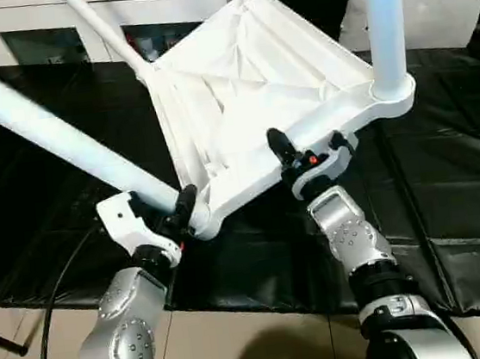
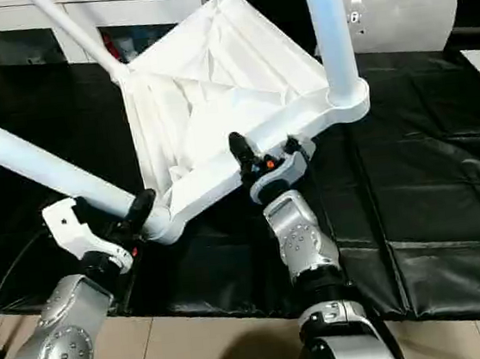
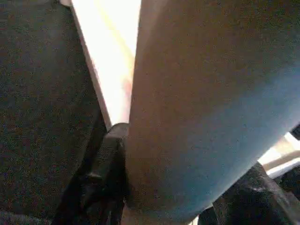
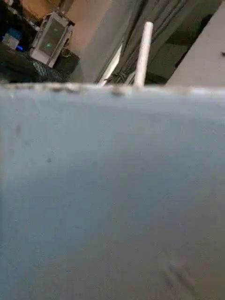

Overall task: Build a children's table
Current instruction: Flip table

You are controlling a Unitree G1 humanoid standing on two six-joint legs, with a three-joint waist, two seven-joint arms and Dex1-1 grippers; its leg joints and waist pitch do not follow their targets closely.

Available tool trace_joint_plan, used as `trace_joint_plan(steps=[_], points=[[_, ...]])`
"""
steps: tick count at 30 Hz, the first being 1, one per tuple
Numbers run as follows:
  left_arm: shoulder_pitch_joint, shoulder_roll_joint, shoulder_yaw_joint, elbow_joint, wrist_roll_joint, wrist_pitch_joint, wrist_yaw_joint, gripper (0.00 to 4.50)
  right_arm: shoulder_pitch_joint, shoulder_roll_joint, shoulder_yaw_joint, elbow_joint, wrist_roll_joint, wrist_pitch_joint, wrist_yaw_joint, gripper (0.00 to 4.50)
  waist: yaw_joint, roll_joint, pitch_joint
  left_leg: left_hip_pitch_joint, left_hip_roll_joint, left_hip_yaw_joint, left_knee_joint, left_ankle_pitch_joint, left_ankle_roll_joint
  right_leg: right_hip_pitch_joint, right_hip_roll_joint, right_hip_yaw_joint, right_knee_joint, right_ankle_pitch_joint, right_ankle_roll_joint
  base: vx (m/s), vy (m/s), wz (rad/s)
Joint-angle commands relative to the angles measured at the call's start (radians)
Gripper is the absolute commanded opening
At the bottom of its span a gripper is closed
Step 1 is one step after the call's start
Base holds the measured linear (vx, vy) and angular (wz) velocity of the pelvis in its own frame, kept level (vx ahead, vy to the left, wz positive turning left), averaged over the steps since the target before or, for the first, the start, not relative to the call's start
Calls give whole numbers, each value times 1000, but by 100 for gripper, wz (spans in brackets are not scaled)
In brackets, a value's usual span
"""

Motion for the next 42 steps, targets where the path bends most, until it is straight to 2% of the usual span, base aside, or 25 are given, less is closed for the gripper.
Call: trace_joint_plan(steps=[1,3,5,7,8,9,10,14,16,17,18,20,22,24,25,26,28,29,31,32,33,34,36,38,42], points=[[22,-6,-72,22,-38,49,-64,209,-92,114,15,-16,5,-5,20,223,3,-12,-72,-18,97,-32,-69,26,120,55,-119,76,-66,-214,-163,0,0,0],[28,10,-77,3,-31,43,-74,265,-91,108,6,-25,7,-17,7,215,3,-12,-77,-21,96,-32,-65,62,132,55,-118,76,-57,-161,-172,0,0,0],[35,18,-72,-13,-39,55,-76,279,-92,99,-5,-29,9,-30,-3,214,3,-12,-82,-23,95,-32,-60,105,152,54,-117,75,-47,-100,-186,0,0,0],[51,39,-67,-31,-40,56,-88,279,-95,83,-19,-35,10,-44,-20,212,3,-13,-83,-30,93,-31,-53,142,190,50,-116,74,-39,-45,-204,0,0,0],[57,45,-68,-38,-40,54,-94,279,-94,79,-20,-40,8,-49,-22,212,2,-10,-79,-31,92,-30,-53,131,199,47,-115,73,-44,-68,-205,0,0,0],[77,59,-68,-61,-44,53,-108,279,-91,66,-22,-51,5,-59,-27,211,1,-12,-80,-32,92,-29,-53,123,199,48,-116,72,-45,-82,-203,0,0,0],[93,69,-72,-79,-51,54,-124,279,-87,56,-21,-57,0,-63,-32,211,-1,-13,-78,-36,93,-29,-54,109,194,52,-118,72,-47,-111,-199,0,0,0],[160,116,-79,-139,-68,61,-166,279,-66,25,-20,-101,-11,-76,-50,211,-14,-18,-70,-35,92,-27,-59,45,162,48,-113,71,-59,-210,-177,0,0,0],[182,127,-69,-150,-68,60,-168,279,-54,15,-19,-126,-12,-75,-55,211,-17,-15,-68,-34,93,-26,-60,29,148,46,-111,72,-61,-229,-169,0,0,0],[189,130,-66,-152,-62,47,-169,279,-48,8,-18,-136,-15,-75,-58,211,-17,-19,-66,-33,93,-25,-61,18,142,45,-111,73,-63,-242,-161,0,0,0],[193,129,-61,-150,-52,25,-168,279,-41,1,-21,-149,-11,-71,-62,211,-16,-19,-66,-30,92,-24,-61,17,136,42,-110,74,-65,-243,-158,0,0,0],[182,132,-67,-142,-49,-4,-190,279,-37,3,-30,-160,5,-61,-66,211,-13,-16,-67,-26,93,-23,-61,20,132,40,-109,75,-64,-234,-156,0,0,0],[156,142,-86,-127,-29,-22,-204,279,-24,8,-25,-173,6,-57,-69,211,-12,-17,-68,-27,96,-25,-61,50,137,39,-107,75,-54,-173,-165,0,0,0],[140,146,-93,-116,-11,-19,-192,279,-16,9,-17,-180,-1,-60,-75,211,-10,-20,-72,-27,96,-25,-58,82,148,40,-110,76,-44,-121,-176,0,0,0],[110,142,-95,-91,3,-47,-184,279,-6,19,-20,-189,11,-69,-79,211,-8,-19,-72,-30,94,-24,-54,113,167,39,-110,77,-38,-66,-190,0,0,0],[110,142,-95,-91,3,-47,-184,279,-6,19,-20,-190,12,-69,-79,211,-7,-19,-71,-29,94,-23,-54,109,173,37,-109,77,-40,-68,-192,0,0,0],[52,131,-106,-34,5,-105,-219,279,8,31,-42,-210,50,-71,-86,211,2,-18,-68,-24,91,-19,-53,93,179,33,-108,78,-47,-95,-184,0,0,0],[39,131,-107,-17,4,-111,-228,279,11,30,-47,-212,49,-74,-91,211,9,-11,-69,-21,95,-20,-55,86,168,32,-109,77,-46,-110,-183,0,0,0],[16,136,-110,18,11,-126,-246,279,17,26,-52,-216,42,-80,-103,210,10,-10,-68,-19,97,-21,-56,79,158,30,-106,76,-48,-118,-176,0,0,0],[0,147,-121,40,11,-128,-275,279,24,20,-55,-229,37,-85,-108,210,12,-5,-68,-20,98,-22,-58,79,146,31,-107,76,-46,-103,-177,0,0,0],[-6,153,-128,49,12,-130,-290,279,29,18,-56,-238,36,-85,-109,210,12,-6,-69,-21,99,-24,-58,76,140,35,-110,76,-43,-90,-179,0,0,0],[-6,153,-128,49,12,-130,-290,279,29,18,-56,-238,36,-85,-109,210,12,-7,-70,-22,100,-24,-58,79,138,36,-111,77,-40,-79,-183,0,0,0],[-25,169,-145,76,10,-148,-345,279,49,7,-55,-275,35,-75,-117,209,10,2,-71,-23,97,-25,-57,85,139,38,-112,78,-37,-45,-194,0,0,0],[-42,184,-156,104,15,-167,-384,279,69,-5,-52,-303,27,-68,-123,209,10,0,-70,-24,95,-24,-57,79,139,40,-112,78,-40,-45,-191,0,0,0],[-71,207,-167,172,14,-218,-474,279,108,-20,-53,-353,23,-54,-139,209,11,5,-68,-23,96,-24,-60,64,131,40,-112,78,-44,-74,-185,0,0,0]])
